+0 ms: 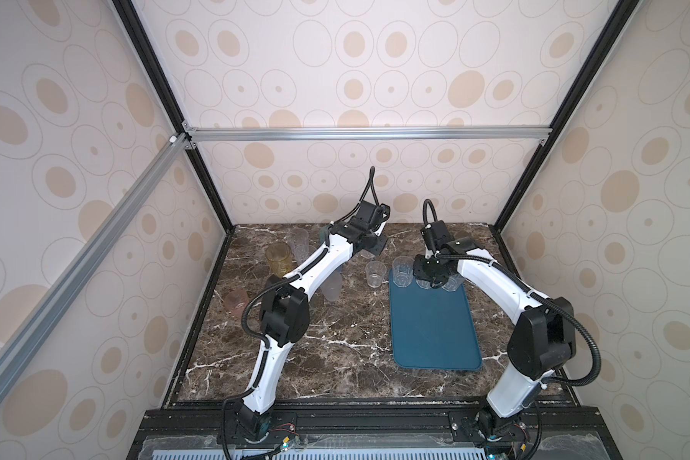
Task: Place the glasses into the tray
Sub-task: Pick up the glass from the top-center of the table, then place the glass on the tray.
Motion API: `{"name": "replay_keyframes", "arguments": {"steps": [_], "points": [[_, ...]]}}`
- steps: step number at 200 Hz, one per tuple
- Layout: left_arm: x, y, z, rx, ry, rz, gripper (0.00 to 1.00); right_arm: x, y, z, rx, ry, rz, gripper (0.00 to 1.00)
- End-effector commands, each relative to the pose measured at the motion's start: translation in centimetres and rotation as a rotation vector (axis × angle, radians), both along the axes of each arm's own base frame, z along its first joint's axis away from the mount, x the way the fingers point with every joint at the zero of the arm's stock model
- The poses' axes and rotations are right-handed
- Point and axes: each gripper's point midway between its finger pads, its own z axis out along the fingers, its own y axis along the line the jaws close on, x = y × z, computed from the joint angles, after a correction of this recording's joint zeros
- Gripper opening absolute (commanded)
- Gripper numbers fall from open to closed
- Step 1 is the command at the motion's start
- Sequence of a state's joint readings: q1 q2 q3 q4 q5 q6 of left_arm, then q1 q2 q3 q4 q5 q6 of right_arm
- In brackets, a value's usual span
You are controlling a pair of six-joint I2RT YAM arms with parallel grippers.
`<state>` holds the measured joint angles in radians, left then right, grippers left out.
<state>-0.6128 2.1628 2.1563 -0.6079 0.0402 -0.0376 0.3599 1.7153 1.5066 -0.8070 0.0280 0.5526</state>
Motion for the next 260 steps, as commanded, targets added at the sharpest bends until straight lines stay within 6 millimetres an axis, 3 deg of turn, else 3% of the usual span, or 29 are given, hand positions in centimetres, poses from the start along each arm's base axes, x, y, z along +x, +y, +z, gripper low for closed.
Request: {"name": "replay_keyframes", "arguments": {"steps": [1,31,81,112,138,164,205,260], "points": [[-2.2,-0.3,5.6,-0.028,-0.098,-0.045,0.0,-0.6,-0.5,2.9,-0.009,-0.05,-0.007,0.3],[-6.8,-1.2,6.8,-0.036,-0.097,-0.105,0.0,-1.5,-1.5,4.3,-0.015,-0.077,-0.024,0.3],[-15.1,-2.1,6.0,-0.084,-0.051,-0.185,0.0,-4.0,-4.2,4.6,-0.036,-0.094,-0.077,0.3],[-20.6,-4.7,3.8,-0.161,0.005,-0.264,0.0,-5.8,-5.6,3.6,-0.047,-0.083,-0.099,0.3],[-23.9,-7.7,1.1,-0.183,0.058,-0.326,0.0,-7.1,-6.7,2.1,-0.044,-0.063,-0.122,0.3],[-25.6,-10.4,-1.4,-0.163,0.088,-0.371,0.0,-8.1,-8.1,0.6,-0.026,-0.041,-0.161,0.3],[-26.6,-13.1,-5.4,-0.108,0.126,-0.41,0.0,-9.2,-9.5,-0.7,-0.026,-0.016,-0.178,0.3],[-26.6,-14.1,-8.4,-0.049,0.139,-0.428,0.0,-9.6,-9.3,-2.0,0.003,0.024,-0.172,0.3]]}}
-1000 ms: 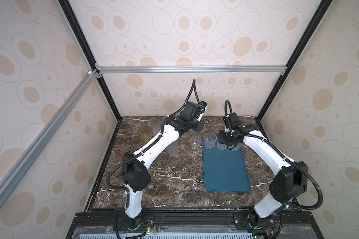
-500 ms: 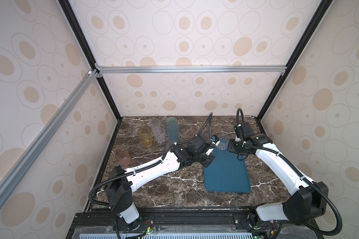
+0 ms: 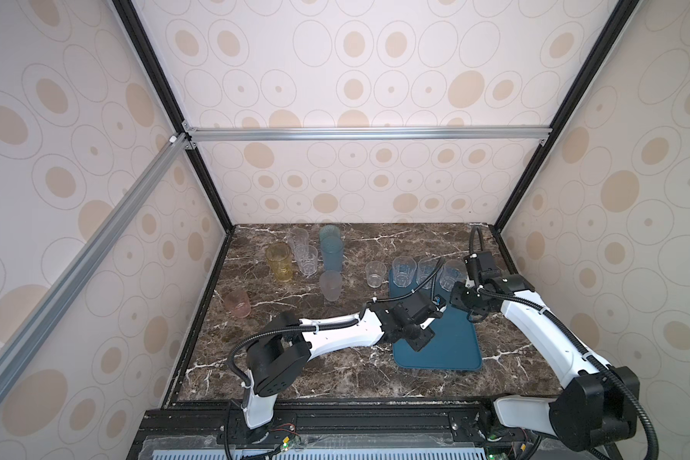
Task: Place the glasses into the tray
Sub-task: Place the glass on the tray.
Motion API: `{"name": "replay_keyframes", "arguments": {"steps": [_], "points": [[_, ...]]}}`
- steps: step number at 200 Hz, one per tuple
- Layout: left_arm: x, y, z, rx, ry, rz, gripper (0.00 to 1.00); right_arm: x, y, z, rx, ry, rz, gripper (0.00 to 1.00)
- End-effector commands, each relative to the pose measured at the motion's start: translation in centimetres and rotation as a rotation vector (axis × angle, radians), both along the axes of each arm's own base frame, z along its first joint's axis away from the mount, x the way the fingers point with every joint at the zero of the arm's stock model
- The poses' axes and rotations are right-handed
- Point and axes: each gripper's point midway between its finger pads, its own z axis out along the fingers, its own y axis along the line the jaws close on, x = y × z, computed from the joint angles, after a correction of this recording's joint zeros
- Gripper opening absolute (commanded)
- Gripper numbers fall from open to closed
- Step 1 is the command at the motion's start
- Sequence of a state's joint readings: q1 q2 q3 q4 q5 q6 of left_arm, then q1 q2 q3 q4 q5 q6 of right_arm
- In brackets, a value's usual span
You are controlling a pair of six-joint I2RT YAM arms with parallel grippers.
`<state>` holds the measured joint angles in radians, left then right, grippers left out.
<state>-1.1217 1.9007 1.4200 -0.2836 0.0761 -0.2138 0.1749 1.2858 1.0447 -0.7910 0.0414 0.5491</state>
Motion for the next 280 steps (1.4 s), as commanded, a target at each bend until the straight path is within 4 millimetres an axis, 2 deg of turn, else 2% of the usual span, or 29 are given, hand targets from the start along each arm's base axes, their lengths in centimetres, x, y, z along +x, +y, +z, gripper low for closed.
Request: {"name": "replay_keyframes", "arguments": {"steps": [1,19,57,91,108,135,151,170,203,207,237,257,280], "points": [[0.6,-2.0,3.0,-0.075,-0.056,-0.013,0.0,-0.2,0.4,-0.3,0.022,0.01,0.016,0.3],[0.5,-2.0,2.2,-0.055,-0.05,-0.022,0.0,-0.3,0.6,-0.6,0.035,0.021,0.015,0.3],[0.4,-2.0,2.6,-0.05,-0.055,-0.033,0.17,-0.7,1.3,-0.9,0.071,0.033,0.027,0.29],[0.4,-2.2,3.1,-0.048,-0.06,-0.046,0.26,-1.3,1.8,-1.2,0.081,0.057,0.05,0.29],[0.5,-2.1,4.3,-0.057,-0.073,-0.05,0.33,-1.8,1.9,-1.3,0.087,0.073,0.061,0.3],[0.7,-1.1,8.2,-0.09,-0.14,-0.043,0.45,-3.0,2.9,-1.2,0.135,0.118,0.11,0.32],[1.7,0.5,10.1,-0.11,-0.181,-0.005,0.51,-3.8,3.6,-1.3,0.165,0.142,0.139,0.34],[3.4,2.9,11.2,-0.122,-0.207,0.057,0.56,-4.7,4.5,-1.5,0.183,0.176,0.178,0.37],[7.5,7.7,11.3,-0.095,-0.273,0.208,0.59,-5.3,5.6,-2.1,0.149,0.215,0.225,0.39],[8.0,8.4,11.3,-0.092,-0.288,0.231,0.6,-5.6,6.2,-2.2,0.138,0.222,0.251,0.4],[11.1,12.9,12.0,-0.102,-0.374,0.391,0.69,-5.4,6.9,-3.0,0.088,0.245,0.282,0.38],[12.2,15.1,12.4,-0.119,-0.41,0.478,0.76,-5.1,7.3,-3.4,0.05,0.253,0.302,0.36],[12.6,16.9,11.8,-0.13,-0.425,0.538,0.81,-4.9,7.2,-4.0,0.005,0.271,0.316,0.3]]}}
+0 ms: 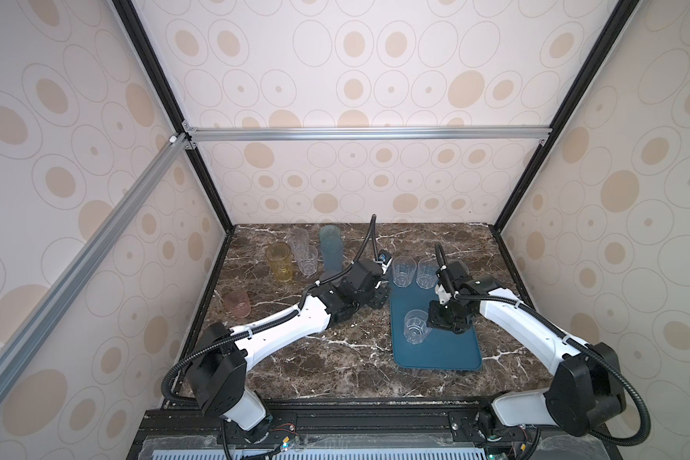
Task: Place the glasses into the tray
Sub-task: Place the glass on the tray, then move the glass to the tray.
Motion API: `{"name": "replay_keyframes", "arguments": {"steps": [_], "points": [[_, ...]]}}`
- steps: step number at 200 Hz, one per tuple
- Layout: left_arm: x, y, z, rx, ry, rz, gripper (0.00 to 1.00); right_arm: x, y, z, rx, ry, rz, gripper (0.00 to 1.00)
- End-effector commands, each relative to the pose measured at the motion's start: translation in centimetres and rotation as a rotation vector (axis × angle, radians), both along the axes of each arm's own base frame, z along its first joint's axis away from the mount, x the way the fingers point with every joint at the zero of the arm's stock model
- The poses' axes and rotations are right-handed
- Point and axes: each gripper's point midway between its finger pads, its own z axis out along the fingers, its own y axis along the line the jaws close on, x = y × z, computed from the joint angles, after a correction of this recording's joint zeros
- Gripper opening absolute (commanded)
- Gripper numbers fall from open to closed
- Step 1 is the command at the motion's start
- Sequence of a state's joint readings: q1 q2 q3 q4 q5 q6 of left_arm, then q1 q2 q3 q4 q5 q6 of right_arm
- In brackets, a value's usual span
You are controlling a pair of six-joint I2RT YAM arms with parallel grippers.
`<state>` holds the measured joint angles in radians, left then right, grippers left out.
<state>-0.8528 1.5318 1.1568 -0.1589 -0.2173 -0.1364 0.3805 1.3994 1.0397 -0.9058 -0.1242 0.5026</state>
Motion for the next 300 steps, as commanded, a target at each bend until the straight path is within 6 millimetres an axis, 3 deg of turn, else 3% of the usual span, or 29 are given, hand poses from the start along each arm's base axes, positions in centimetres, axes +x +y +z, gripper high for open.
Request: {"name": "replay_keyframes", "arguments": {"steps": [1,70,119,229,300], "points": [[1.3,1.7,3.1,-0.083,-0.108,0.094,0.81,0.3,-0.4,0.0,-0.066,-0.003,0.022,0.3],[2.2,3.8,0.4,-0.074,-0.046,0.174,0.81,1.3,0.0,-0.3,-0.127,-0.015,0.049,0.12],[2.8,5.3,-0.6,-0.074,-0.012,0.222,0.81,3.3,0.7,0.6,-0.127,-0.05,0.046,0.07],[2.8,6.8,-1.0,-0.074,-0.009,0.242,0.81,9.7,1.8,0.7,-0.23,-0.079,0.059,0.07],[2.6,7.4,-1.4,-0.07,0.0,0.249,0.8,10.9,2.2,0.1,-0.241,-0.067,0.062,0.12]]}}
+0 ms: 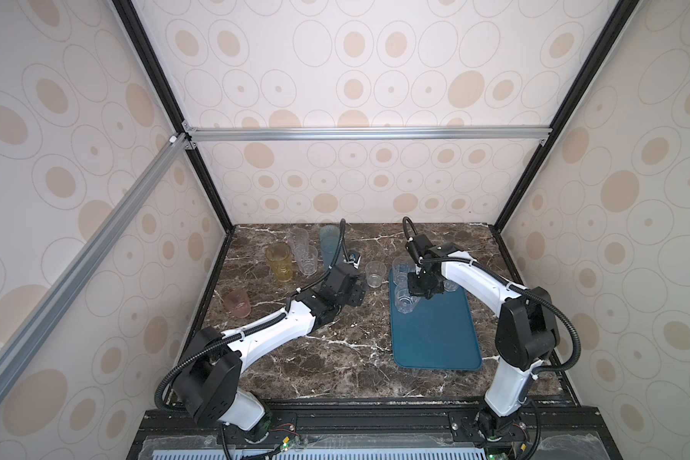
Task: Place the glasses into the tray
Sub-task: Move the glass to the tray, then pick up the glass from the top-left of the table.
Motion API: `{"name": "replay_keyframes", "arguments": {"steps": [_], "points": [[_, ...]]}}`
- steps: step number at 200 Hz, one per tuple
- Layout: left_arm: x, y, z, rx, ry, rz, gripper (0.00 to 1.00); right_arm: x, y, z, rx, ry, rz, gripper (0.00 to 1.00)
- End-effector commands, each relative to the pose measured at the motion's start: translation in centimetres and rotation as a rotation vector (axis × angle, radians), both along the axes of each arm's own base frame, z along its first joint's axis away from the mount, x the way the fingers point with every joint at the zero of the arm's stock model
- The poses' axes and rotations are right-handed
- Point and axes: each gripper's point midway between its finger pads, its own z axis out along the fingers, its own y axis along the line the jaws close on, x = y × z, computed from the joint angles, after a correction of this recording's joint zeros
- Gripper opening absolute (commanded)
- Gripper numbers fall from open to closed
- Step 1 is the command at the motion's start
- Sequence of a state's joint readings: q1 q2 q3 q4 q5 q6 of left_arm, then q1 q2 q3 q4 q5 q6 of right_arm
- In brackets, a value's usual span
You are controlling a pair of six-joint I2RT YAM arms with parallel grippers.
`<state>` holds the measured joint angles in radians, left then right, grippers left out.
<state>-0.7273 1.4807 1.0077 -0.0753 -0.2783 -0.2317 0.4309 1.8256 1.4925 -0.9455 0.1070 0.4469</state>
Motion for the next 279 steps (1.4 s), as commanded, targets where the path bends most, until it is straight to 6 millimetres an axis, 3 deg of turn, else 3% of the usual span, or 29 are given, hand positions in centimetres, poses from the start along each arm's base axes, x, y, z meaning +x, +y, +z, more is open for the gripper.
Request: {"name": "replay_keyframes", "arguments": {"steps": [1,25,52,98,135,168,201,279], "points": [[0.1,0.7,1.2,-0.031,-0.019,0.022,0.8,0.0,0.0,0.0,-0.018,0.013,0.002,0.12],[0.2,1.0,1.2,-0.026,-0.014,0.03,0.8,-0.1,0.0,0.2,-0.016,0.014,0.002,0.24],[0.8,1.7,1.7,-0.028,-0.008,0.047,0.8,-0.1,0.1,1.8,0.01,-0.024,0.0,0.33],[3.1,4.6,5.2,-0.026,-0.019,0.078,0.76,-0.2,0.3,5.5,0.077,-0.123,-0.024,0.35],[6.9,8.3,6.9,-0.072,0.014,0.124,0.67,-0.7,0.5,5.9,0.12,-0.144,-0.045,0.35],[10.5,10.0,5.1,-0.05,0.082,0.146,0.58,-1.2,0.8,5.2,0.15,-0.126,-0.05,0.35],[12.8,10.9,2.4,0.051,0.113,0.152,0.54,-1.6,0.7,5.1,0.155,-0.127,-0.051,0.35],[14.6,12.8,-2.4,0.243,0.195,0.098,0.51,-1.9,1.0,4.5,0.173,-0.118,-0.046,0.35]]}}
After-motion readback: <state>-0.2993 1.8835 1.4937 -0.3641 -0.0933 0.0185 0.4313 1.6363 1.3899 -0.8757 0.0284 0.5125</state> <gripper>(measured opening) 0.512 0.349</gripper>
